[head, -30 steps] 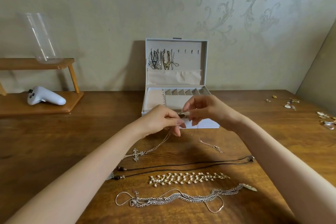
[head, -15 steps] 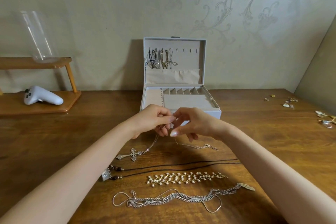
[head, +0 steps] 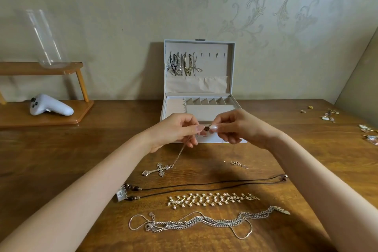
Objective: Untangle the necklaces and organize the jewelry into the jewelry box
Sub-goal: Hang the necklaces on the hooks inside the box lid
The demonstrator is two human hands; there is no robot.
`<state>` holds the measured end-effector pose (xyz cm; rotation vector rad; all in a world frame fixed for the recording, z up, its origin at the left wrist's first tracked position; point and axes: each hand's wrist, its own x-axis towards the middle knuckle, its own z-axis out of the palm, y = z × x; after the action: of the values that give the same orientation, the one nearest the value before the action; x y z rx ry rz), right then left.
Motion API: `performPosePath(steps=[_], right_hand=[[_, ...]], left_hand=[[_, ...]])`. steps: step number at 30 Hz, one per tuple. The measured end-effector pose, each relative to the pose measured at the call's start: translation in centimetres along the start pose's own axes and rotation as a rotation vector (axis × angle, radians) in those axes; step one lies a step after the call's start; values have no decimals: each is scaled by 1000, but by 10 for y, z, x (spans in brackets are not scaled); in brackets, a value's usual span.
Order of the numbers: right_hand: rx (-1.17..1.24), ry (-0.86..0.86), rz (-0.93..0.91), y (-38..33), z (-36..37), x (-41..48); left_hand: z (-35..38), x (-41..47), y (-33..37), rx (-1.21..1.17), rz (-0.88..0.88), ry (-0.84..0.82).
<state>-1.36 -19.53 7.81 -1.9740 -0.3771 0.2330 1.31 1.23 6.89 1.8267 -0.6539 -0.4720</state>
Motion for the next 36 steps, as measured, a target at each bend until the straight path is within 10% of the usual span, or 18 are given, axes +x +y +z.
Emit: performPosePath(steps=[10, 24, 36], right_hand=[[263, 60, -171, -13, -2, -2], [206, -249, -236, -38, 15, -13], [88, -366, -39, -17, 6, -8]], left_hand=[[8, 2, -2, 217, 4, 38], [9, 0, 12, -341, -267, 509], [-9, 0, 17, -474, -214, 442]])
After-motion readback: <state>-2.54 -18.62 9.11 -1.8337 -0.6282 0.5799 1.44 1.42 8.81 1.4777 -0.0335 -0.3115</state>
